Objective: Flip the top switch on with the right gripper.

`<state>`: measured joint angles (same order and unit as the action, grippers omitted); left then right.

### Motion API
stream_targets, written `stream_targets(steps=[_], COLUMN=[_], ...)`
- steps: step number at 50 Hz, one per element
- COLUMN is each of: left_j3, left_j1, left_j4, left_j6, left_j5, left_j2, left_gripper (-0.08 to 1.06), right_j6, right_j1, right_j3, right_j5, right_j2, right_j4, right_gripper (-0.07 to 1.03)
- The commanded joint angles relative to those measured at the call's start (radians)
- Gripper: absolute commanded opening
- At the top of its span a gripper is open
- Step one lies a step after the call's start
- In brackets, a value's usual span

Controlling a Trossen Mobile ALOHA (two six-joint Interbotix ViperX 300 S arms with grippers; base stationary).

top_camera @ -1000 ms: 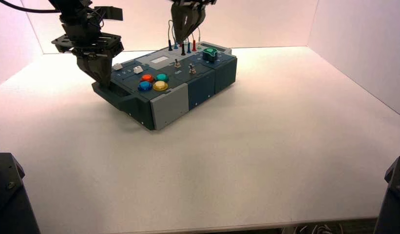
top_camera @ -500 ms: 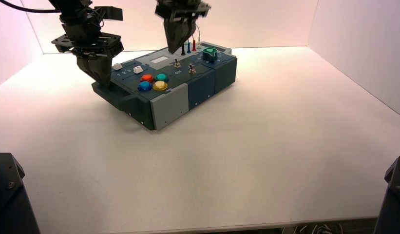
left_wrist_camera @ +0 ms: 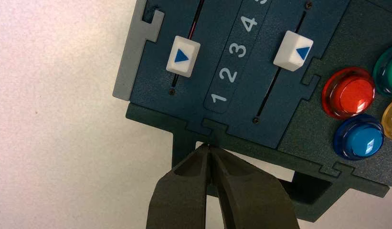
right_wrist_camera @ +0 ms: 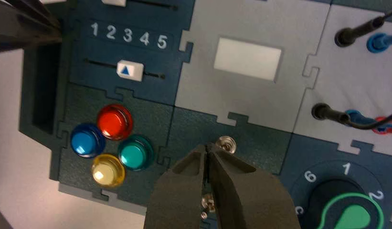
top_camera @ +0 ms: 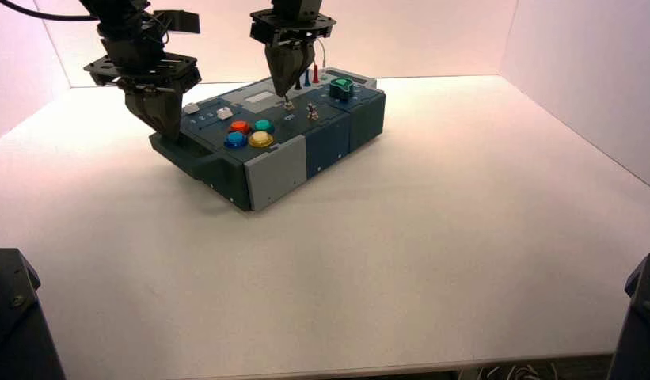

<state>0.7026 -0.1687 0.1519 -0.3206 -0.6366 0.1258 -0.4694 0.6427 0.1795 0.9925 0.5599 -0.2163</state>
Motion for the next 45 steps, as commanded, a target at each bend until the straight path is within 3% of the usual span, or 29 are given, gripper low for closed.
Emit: stream_targets(steps=[1, 9, 17, 18, 23, 45], left_j3=[-0.015, -0.015, -0.015, -0.015, -0.015, -0.015], left_j1=[0.002, 0.002, 0.002, 0.002, 0.003, 0.002], left_j4=[0.002, 0.0, 0.0, 0.002, 0.002, 0.0], left_j6=[0.002, 0.002, 0.003, 0.002, 0.003, 0.003], left_j5=[0.005, 0.005, 0.005, 0.005, 0.005, 0.002], left_j2=[-0.014, -0.014, -0.014, -0.014, -0.014, -0.011], left_gripper=[-0.03, -0.03, -0.03, -0.03, -0.03, -0.03], right_j6=[0.002, 0.002, 0.003, 0.023, 0.052, 0.089], right_j1=[-0.002, -0.002, -0.002, -0.002, -0.002, -0.002], right_j3=[0.031, 0.035, 0.041, 0.049, 0.055, 0.086], right_j5=[0.002, -0.005, -0.011, -0.011, -0.011, 0.015], right_j2=[-0.026, -0.015, -0.008, -0.003, 0.002, -0.003], right_j4=[0.002, 0.011, 0.048, 0.087, 0.138, 0.233], right_gripper=[-0.02, -0.02, -0.02, -0.02, -0.02, -0.02])
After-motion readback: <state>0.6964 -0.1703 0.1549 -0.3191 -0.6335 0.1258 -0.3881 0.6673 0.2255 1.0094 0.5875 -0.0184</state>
